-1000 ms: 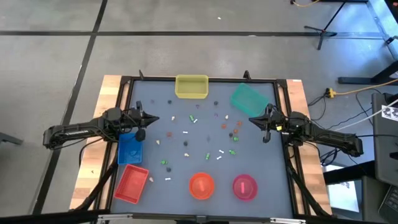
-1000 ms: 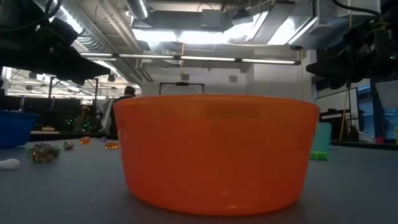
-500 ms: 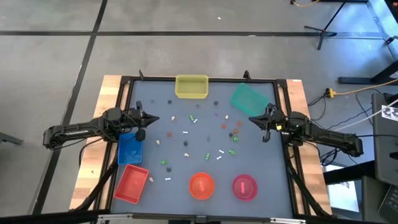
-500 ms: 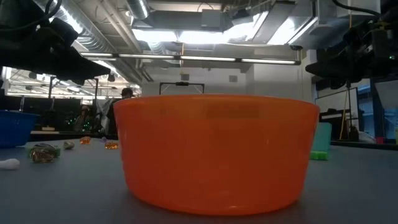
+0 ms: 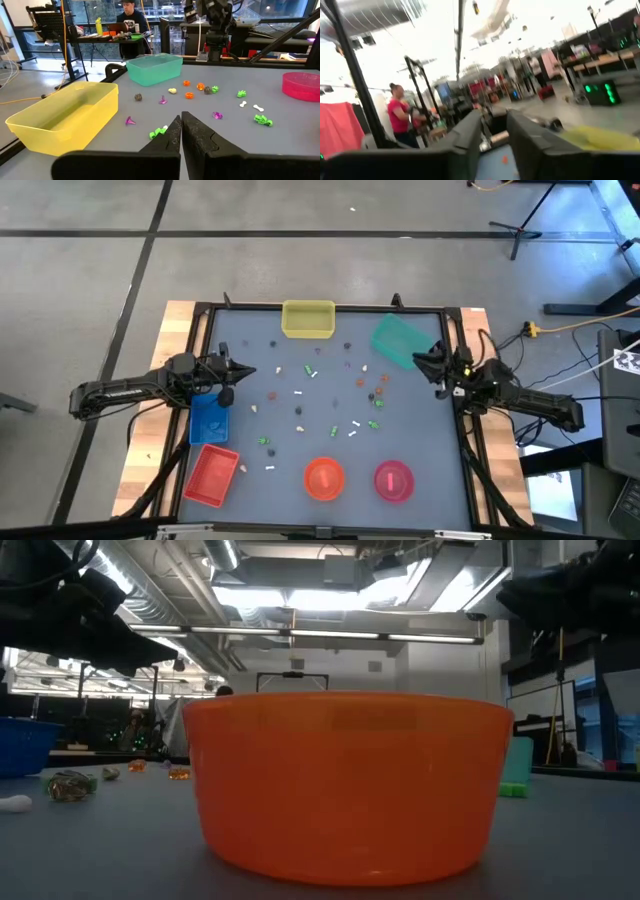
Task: Sort Halloween decoration
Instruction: Put the orange pumpkin toy into the yellow bin
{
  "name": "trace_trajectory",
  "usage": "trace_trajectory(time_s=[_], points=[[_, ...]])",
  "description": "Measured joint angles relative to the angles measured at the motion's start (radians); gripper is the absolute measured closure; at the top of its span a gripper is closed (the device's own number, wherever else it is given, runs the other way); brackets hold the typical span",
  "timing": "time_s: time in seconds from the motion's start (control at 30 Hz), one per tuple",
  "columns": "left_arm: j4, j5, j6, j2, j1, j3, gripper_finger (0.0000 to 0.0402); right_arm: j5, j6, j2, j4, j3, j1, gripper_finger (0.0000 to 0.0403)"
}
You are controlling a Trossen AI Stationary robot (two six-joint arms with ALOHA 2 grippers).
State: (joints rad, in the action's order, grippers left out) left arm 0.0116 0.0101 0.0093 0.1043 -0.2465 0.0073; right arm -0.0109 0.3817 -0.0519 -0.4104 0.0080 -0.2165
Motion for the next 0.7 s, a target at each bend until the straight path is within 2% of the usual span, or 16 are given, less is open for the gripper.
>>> trace_trajectory(time_s=[0.2,0.4,0.53,0.7], points=[[0.001,0.010,0.000,0.000,0.000,0.000,0.0401,0.055,-0.003,-0.058,-0.006,0.083,0.000,0.0215],[0.003,0.029,0.001,0.000,0.000,-0.001,0.0401,0.033,-0.134,-0.258,0.020,0.234,0.000,0.0194],[0.004,0.030,0.000,0.000,0.000,-0.001,0.0401,-0.017,-0.247,-0.410,0.188,0.394,0.000,0.0197],[0.004,0.030,0.000,0.000,0.000,-0.001,0.0401,-0.024,-0.309,-0.572,0.533,0.631,0.000,0.0198]])
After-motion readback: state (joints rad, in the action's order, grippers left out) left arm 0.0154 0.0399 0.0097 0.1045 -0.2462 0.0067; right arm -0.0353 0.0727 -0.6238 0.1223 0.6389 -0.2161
